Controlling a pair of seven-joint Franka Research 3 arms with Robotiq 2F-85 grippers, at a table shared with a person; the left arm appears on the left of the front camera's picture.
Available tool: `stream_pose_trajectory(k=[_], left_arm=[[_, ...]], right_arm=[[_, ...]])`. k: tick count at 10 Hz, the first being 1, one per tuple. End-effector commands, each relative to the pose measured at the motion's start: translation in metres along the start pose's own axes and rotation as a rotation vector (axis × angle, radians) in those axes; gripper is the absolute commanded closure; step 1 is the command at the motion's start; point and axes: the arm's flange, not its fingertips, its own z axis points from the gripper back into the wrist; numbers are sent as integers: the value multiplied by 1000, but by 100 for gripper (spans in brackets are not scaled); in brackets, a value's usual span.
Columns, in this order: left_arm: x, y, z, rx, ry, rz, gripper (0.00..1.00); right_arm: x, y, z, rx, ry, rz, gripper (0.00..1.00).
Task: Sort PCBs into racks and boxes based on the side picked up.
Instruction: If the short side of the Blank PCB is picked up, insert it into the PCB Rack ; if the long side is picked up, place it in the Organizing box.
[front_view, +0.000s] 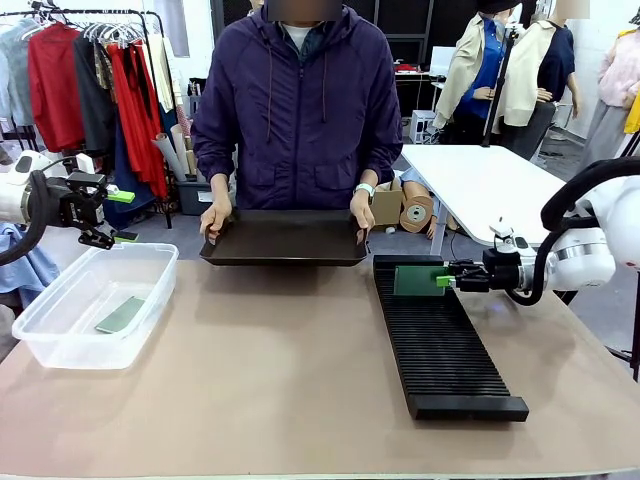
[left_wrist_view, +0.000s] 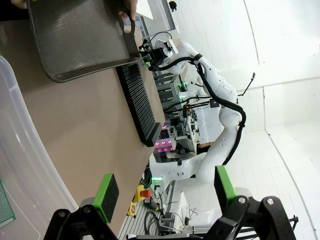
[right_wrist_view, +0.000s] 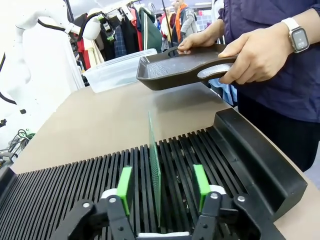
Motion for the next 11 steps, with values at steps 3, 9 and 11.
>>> stream_pose_trajectory(k=[3,9,11], left_arm=[[0,-2,1,0,1,-3,0],[0,-2,1,0,1,-3,0],[0,-2,1,0,1,-3,0]], right_arm=[[10,3,-3,-17,-15,10,0],[2,0,1,-2,-1,4,0],[2,0,1,-2,-1,4,0]])
